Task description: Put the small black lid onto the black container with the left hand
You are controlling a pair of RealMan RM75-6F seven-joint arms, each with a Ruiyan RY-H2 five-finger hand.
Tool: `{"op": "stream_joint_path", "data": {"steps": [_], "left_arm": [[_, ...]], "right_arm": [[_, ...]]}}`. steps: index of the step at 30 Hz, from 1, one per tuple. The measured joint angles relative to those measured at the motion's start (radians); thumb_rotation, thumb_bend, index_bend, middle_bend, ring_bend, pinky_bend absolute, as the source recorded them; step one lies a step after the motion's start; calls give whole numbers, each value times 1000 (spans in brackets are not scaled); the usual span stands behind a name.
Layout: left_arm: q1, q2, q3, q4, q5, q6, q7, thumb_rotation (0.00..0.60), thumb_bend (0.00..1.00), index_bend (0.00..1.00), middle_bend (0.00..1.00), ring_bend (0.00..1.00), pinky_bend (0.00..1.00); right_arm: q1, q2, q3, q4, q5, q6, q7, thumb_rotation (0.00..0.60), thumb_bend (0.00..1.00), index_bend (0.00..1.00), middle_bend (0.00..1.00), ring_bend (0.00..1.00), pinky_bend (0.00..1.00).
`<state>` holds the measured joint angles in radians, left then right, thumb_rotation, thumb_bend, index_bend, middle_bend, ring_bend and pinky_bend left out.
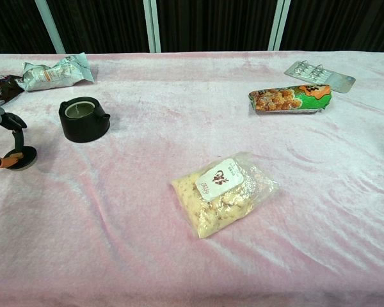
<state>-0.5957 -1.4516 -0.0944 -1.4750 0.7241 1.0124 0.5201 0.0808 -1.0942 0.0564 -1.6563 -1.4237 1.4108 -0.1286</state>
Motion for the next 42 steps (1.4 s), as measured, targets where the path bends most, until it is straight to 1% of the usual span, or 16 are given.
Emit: {"op": "stream_joint_path", "data": {"steps": [7,16,23,29,35,38,42], "left_arm": [[-4,-5,-1,7,-18,-1,13,600,389,529,125,0,0],[-4,-4,-7,8,-29,-3,8,600,482,577,159,0,0],[4,18,-18,-19,-14,13,-15,600,484,587,159,0,0],[12,66,-45,-82,18,51,-44,600,485,587,159,0,0],[17,150,-91,-189,63,93,-80,600,485,593,162,0,0],[4,186,-122,-227,80,79,-103,600,485,593,164,0,0],[-35,217,-153,-240,71,4,-119,600,485,594,164,0,0]], "right_arm": [[-1,0,1,0,1,1,4,600,154,0,25,137,190],[-1,0,3,-2,6,2,9,600,154,0,25,137,190],[-2,1,3,-2,6,2,13,600,154,0,25,137,190],[-2,0,2,-3,4,1,14,600,154,0,25,137,190],[-2,0,2,-4,5,1,12,600,154,0,25,137,190],[-2,-1,2,-4,7,1,11,600,154,0,25,137,190],[-2,-1,4,-4,10,1,9,600,154,0,25,137,190]]}}
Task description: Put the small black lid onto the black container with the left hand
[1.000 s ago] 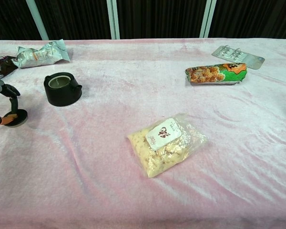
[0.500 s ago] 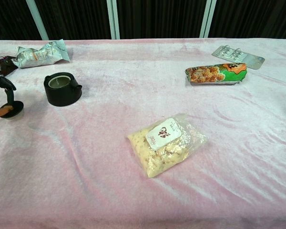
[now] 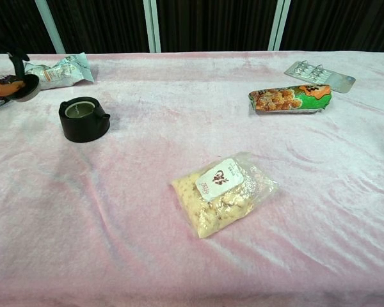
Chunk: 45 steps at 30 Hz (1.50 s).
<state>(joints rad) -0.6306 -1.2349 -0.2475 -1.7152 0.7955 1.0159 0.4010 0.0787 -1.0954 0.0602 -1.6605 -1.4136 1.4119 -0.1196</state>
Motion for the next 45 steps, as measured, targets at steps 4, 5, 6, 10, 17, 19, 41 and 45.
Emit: {"op": "stream_joint_path", "data": {"steps": [4,5,6,10,17,19,41,45], "left_arm": [[-69,31,-25,9,-79,-115,2,600,485,594,164,0,0],[-90,36,-27,15,-104,-135,10,600,485,596,164,0,0],[-118,41,-28,24,-138,-154,26,600,485,597,165,0,0],[-199,41,-19,58,-236,-209,89,600,485,604,166,0,0],[-297,-6,32,159,-351,-253,168,600,485,606,165,0,0],[-313,-31,52,187,-364,-252,183,600,485,605,165,0,0],[-323,-161,73,357,-268,-260,75,600,485,603,162,0,0],[-326,-180,80,378,-262,-270,65,600,485,603,163,0,0]], "right_arm": [[0,0,0,0,2,-1,-2,600,154,0,25,137,190],[1,0,0,0,2,-2,-2,600,155,0,25,137,190],[1,0,0,0,3,-2,-3,600,154,0,25,137,190],[1,-1,1,-1,4,-2,-4,600,154,0,25,137,190],[0,2,4,-1,12,-3,1,600,154,0,25,137,190],[1,2,5,-1,11,-4,0,600,154,0,25,137,190],[0,-1,4,1,8,1,-6,600,154,0,25,137,190],[0,-1,5,1,10,3,-6,600,154,0,25,137,190]]}}
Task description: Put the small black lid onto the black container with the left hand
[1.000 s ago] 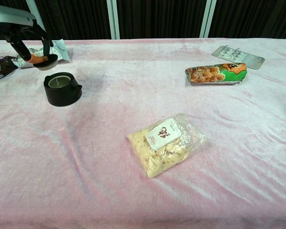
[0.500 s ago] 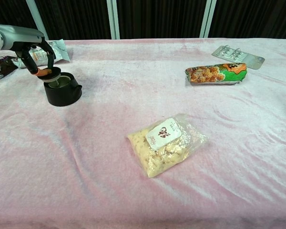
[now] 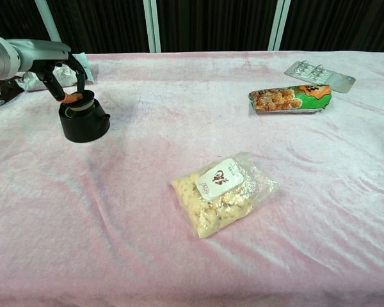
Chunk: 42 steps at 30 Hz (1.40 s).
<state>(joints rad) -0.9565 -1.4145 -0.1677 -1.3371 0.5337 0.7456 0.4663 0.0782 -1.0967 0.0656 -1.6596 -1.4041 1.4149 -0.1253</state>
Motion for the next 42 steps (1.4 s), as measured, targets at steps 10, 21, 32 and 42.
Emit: {"op": "stream_joint_path", "data": {"steps": [10,21,32,42], "left_arm": [[-8,-21,17,24,-18,-18,-9,600,485,604,163,0,0],[-15,-19,30,22,-33,-13,-3,600,485,609,164,0,0],[-20,18,36,-18,-61,-8,2,600,485,616,164,0,0],[-27,-16,50,14,-54,3,4,600,483,596,165,0,0]], "right_arm": [[1,1,-1,0,-1,-2,1,600,153,0,25,137,190],[1,0,-1,-1,-2,-2,-1,600,153,0,25,137,190],[2,-2,-2,-2,-2,-4,-3,600,154,0,25,137,190],[2,0,-1,-3,2,-5,-2,600,154,0,25,137,190]]}}
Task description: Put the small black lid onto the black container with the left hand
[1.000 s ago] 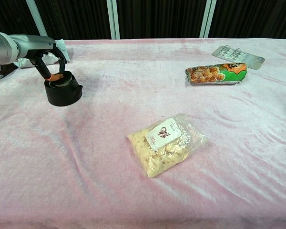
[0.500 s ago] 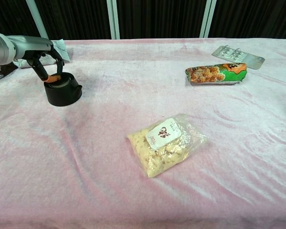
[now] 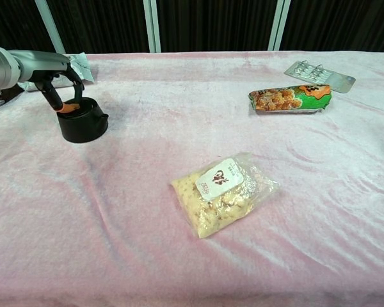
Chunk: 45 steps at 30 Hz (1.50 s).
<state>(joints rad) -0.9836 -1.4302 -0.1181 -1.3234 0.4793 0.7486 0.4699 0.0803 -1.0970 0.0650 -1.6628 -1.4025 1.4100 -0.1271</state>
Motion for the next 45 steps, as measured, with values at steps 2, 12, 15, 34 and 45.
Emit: {"op": "stream_joint_path", "data": {"steps": [2,12,15,34,45], "left_arm": [[2,-5,-1,5,7,2,-5,600,471,567,163,0,0],[6,-9,7,16,15,-15,-12,600,292,115,91,0,0],[2,2,7,0,8,-17,-8,600,262,87,79,0,0],[138,231,-30,-380,285,272,-111,600,261,93,73,0,0],[465,415,184,-639,629,568,-144,600,261,100,73,0,0]], "right_arm": [[0,0,0,0,0,0,0,600,154,0,25,137,190],[0,0,0,-3,5,-2,1,600,154,0,25,137,190],[0,0,1,-4,7,-3,-1,600,154,0,25,137,190],[-1,1,1,-6,5,0,4,600,154,0,25,137,190],[-4,-8,2,6,-14,20,7,600,155,0,25,137,190]]}}
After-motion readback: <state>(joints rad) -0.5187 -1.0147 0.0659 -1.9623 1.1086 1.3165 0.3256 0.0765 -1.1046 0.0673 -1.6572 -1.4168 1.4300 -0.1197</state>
